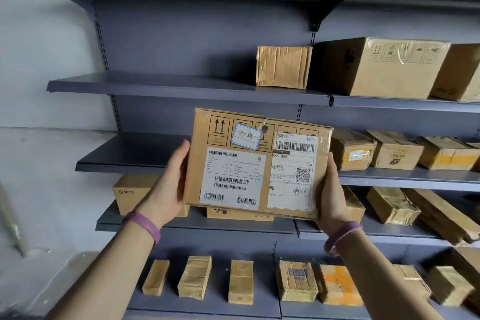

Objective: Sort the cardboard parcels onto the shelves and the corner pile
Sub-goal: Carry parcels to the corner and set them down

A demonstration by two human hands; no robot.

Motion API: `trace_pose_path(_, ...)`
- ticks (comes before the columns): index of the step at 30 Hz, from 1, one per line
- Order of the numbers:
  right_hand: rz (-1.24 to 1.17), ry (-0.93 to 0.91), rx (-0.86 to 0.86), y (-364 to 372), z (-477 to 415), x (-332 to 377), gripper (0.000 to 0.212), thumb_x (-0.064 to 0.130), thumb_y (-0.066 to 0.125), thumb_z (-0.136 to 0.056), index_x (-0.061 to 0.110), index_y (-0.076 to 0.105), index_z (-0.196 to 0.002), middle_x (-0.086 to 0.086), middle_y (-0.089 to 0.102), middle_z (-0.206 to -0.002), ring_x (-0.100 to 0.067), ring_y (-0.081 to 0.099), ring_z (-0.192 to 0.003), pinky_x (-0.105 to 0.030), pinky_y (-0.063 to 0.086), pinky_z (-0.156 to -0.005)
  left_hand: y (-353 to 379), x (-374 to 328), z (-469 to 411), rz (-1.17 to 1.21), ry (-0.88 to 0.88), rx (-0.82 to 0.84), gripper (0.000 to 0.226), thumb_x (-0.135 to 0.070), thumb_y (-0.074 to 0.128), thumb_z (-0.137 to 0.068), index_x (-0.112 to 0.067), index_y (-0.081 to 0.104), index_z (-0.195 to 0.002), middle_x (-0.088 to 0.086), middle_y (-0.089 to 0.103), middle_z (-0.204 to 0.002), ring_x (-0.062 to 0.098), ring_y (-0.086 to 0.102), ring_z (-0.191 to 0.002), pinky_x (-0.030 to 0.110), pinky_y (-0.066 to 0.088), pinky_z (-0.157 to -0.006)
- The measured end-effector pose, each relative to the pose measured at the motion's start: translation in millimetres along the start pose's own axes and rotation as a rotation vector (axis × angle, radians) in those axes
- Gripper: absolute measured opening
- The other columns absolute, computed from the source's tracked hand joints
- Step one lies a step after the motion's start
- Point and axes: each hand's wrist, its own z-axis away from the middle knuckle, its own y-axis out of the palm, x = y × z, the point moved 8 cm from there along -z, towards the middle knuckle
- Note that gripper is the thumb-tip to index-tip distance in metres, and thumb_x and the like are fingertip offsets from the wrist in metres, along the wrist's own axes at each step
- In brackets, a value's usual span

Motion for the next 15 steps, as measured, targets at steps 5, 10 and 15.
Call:
trace_pose_path(5,-0.016,-0.022,-0.112,-9.8,27.1,1.5,0.058,0.069,0.033,-0.092,0.030,0.067,-0.118,-0.003,0.074,-0.114,-0.025,0.070,-0.105,-0.054,0.046,-0.104,7.0,3.5,-5.2,-0.152,-0.016,-0.007,0.090,-0.099,0.034,-0.061,-0.047,0.059,-0.130,-0.008,0.067,-0.128,0.024,0.061,-0.122,0.059,0.042,-0.106)
trace_pose_path(10,0.001,-0.071,-0.221,-34.7,58.5,16.7,0.056,0.064,0.029,-0.097,0.028,0.069,-0.114,-0.005,0.073,-0.114,-0.025,0.068,-0.108,-0.052,0.048,-0.102,38.5,15.0,-0.9,-0.150,-0.049,0.076,0.081,-0.093,0.031,-0.070,-0.045,0.059,-0.129,-0.009,0.069,-0.124,0.022,0.063,-0.118,0.057,0.045,-0.104)
trace_pose_path(15,0.016,-0.115,-0.378,-80.1,97.6,33.9,0.055,0.065,0.030,-0.096,0.030,0.071,-0.108,-0.004,0.075,-0.108,-0.027,0.070,-0.102,-0.048,0.054,-0.090,89.9,29.5,1.4,-0.161,-0.105,0.159,0.071,-0.085,0.027,-0.073,-0.046,0.064,-0.119,-0.010,0.072,-0.116,0.022,0.064,-0.114,0.057,0.046,-0.102)
